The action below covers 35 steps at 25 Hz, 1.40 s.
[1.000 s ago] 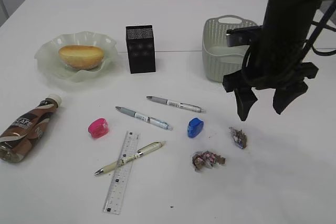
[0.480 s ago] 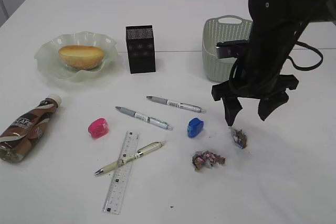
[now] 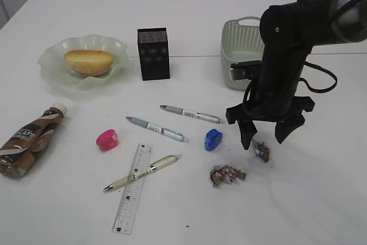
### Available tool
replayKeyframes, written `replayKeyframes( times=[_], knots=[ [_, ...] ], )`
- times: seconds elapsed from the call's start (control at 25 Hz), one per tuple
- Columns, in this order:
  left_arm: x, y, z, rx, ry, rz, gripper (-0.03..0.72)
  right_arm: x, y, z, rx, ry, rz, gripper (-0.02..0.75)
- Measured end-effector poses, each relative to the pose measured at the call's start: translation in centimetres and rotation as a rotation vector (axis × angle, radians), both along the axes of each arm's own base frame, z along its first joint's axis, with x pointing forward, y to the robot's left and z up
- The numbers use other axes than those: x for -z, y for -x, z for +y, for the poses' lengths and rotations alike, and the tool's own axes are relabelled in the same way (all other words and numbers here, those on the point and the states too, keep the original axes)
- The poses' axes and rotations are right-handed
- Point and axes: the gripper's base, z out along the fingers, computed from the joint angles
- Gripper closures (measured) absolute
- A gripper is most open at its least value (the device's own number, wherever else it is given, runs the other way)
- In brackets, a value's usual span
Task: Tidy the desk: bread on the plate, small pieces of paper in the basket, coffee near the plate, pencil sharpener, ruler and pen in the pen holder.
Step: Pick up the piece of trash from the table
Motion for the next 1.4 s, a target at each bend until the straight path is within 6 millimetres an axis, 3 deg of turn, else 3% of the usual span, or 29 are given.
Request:
replayKeyframes(
  times=[0.32, 1.4],
  knots=[
    [0.0, 0.0, 0.0, 0.002, 0.004, 0.001, 0.182, 2.3, -0.4, 0.1, -0.003, 0.013, 0.02, 0.186],
    [0.0, 0.0, 0.0, 0.002, 0.005, 0.001, 0.183, 2.5, -0.7, -0.1, -0.021, 0.033, -0.008, 0.186]
  ],
)
